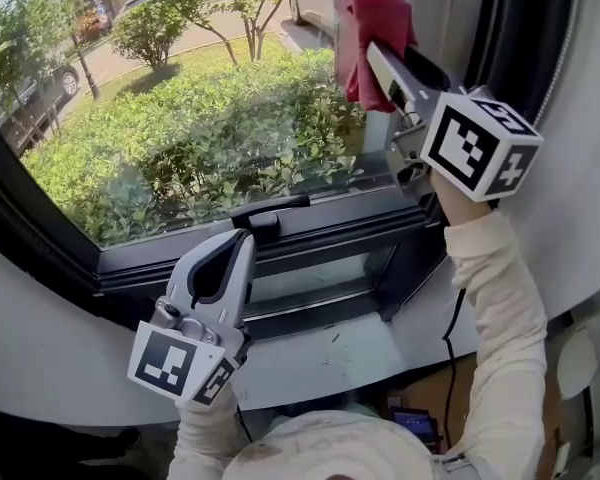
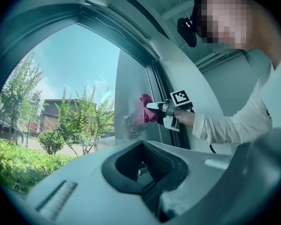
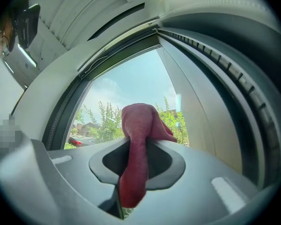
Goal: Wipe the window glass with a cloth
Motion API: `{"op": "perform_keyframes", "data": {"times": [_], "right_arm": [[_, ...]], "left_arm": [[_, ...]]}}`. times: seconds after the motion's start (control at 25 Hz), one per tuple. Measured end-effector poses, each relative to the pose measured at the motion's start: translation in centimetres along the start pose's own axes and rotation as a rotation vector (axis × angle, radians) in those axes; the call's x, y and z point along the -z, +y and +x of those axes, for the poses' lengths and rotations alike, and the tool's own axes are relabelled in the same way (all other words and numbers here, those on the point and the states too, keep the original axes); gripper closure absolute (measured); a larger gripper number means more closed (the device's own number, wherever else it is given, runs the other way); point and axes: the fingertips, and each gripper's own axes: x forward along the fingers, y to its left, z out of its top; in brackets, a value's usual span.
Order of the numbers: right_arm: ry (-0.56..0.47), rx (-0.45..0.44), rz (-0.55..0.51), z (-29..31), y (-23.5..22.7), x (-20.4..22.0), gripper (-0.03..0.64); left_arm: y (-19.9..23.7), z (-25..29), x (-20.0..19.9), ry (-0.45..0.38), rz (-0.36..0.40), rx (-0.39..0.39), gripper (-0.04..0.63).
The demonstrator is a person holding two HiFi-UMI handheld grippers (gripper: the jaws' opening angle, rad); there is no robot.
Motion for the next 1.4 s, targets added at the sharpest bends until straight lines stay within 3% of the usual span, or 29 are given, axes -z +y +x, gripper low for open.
{"op": "perform_keyframes", "data": {"times": [0.28,0.56,0.84,1.16,1.4], "right_arm": [[0.012,-0.019,0.002,1.8,5.2,2.1,0.522],[-0.013,-0.056,0.017,5.1,12.5,2.3,0.522],[-0.033,-0.121,0.025,8.9,21.9,3.4,0.522],[-0.059,-0.215,0.043,12.4,30.2,2.9,0.522],[-0.046,-0.275,0.015,14.6,35.5,3.2,0.522]], "left_arm": [[4.0,-3.2,-0.6,-0.005,0.017,-0.042,0.595],[7.1,-6.3,-1.0,-0.026,0.003,-0.028,0.595],[10.7,-10.9,-0.1,-0.037,-0.007,-0.016,0.595],[12.4,-13.4,-1.3,-0.052,0.011,0.016,0.595],[13.6,-14.7,-1.6,-0.084,-0.026,0.006,0.595]]}}
